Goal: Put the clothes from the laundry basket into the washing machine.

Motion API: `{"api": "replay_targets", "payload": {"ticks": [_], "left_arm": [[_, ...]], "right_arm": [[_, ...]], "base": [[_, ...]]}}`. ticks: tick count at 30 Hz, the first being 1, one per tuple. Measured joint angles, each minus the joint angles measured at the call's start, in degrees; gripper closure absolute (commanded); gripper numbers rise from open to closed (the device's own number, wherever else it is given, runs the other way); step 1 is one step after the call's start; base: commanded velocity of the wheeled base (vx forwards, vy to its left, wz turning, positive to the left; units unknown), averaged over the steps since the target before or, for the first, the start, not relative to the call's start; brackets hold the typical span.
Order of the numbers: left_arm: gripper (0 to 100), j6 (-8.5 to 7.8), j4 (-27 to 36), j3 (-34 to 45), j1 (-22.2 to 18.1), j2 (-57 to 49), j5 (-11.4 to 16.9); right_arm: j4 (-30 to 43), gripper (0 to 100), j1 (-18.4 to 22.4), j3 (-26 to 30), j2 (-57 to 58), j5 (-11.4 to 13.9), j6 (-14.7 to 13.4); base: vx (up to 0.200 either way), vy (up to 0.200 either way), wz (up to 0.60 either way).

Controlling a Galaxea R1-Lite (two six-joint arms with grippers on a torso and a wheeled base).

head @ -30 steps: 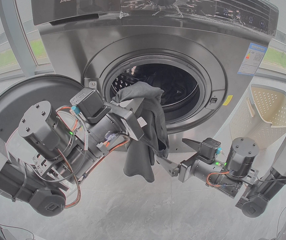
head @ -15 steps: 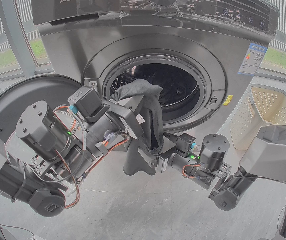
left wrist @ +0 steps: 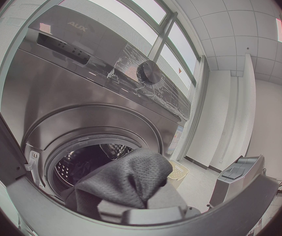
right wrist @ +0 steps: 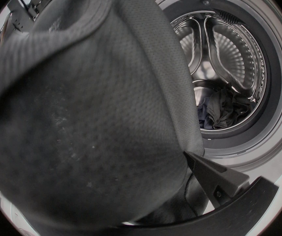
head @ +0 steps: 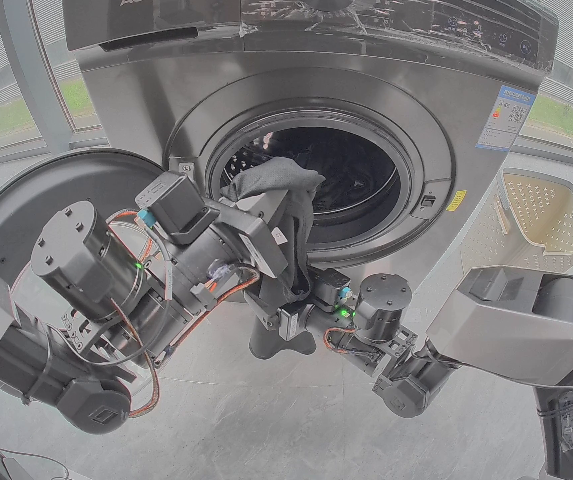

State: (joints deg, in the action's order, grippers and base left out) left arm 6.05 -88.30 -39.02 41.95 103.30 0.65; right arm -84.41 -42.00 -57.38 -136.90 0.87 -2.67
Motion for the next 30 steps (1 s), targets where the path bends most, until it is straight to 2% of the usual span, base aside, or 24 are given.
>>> {"api": "replay_targets", "payload": {"ticks": [9, 13, 22, 30], "left_arm": [[100, 0.00, 0.0, -0.2, 0.0, 0.0, 0.0], [100, 0.00, 0.0, -0.2, -0.2, 0.0, -0.1], [100, 0.00, 0.0, -0.4, -1.2, 0.1, 0.0], [100, 0.02, 0.0, -0.5, -1.4, 0.1, 0.0]], "right_arm": [[0.6, 0, 0.4, -7.1, -5.0, -1.8, -0.4], [0.0, 0, 0.1, -7.0, -6.1, -1.6, -0.5], [-0.8, 0, -2.8, -2.6, -5.9, -1.6, -0.7], [0.5, 0, -2.2, -7.9, -6.7, -4.4, -0.9]], "base": [[0.000, 0.000, 0.00], [0.000, 0.000, 0.00], [0.000, 0.000, 0.00], [0.000, 0.000, 0.00]]}}
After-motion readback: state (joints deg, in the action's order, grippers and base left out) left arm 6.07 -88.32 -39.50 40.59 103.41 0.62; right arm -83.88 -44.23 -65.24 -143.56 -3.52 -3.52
